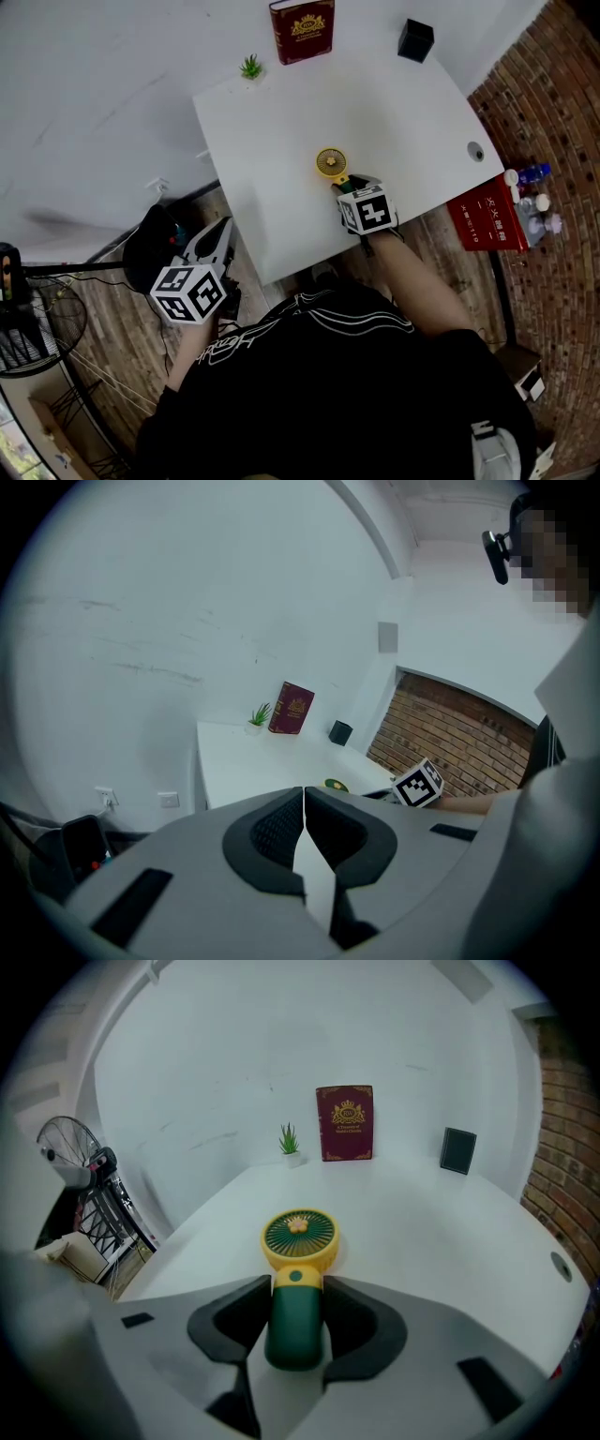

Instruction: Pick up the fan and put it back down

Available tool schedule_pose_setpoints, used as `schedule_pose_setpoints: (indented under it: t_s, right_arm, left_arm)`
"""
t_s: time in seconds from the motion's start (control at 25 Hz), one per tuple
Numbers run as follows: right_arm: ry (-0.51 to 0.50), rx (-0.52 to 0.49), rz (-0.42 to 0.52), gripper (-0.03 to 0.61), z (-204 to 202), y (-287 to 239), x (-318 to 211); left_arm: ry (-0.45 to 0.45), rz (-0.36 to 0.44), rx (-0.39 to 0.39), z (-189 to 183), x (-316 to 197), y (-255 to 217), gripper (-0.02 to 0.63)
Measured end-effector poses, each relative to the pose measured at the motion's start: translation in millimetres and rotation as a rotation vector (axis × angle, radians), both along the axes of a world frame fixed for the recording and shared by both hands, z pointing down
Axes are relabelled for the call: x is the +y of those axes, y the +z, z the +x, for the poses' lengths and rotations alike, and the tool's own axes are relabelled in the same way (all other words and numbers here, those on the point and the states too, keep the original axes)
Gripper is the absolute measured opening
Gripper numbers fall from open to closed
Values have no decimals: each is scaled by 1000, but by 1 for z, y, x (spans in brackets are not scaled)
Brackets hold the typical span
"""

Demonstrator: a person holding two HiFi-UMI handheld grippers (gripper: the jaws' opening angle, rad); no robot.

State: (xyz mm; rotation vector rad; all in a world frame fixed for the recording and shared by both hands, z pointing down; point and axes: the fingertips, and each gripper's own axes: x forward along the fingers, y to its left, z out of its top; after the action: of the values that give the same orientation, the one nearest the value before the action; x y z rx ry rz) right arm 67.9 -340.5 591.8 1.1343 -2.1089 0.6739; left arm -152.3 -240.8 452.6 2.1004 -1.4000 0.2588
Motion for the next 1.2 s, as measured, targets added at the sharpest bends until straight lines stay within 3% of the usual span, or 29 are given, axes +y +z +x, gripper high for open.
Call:
schedule_pose_setpoints:
  t_s: [0.6,1.2]
  right_arm:
    - [3,-56,66,175,6,-38,14]
    - [-13,-157,212,172,-5,-111,32]
  left_arm:
    - [49,15,17,14,11,-6,34]
    - [52,39,28,16,33,-18,34]
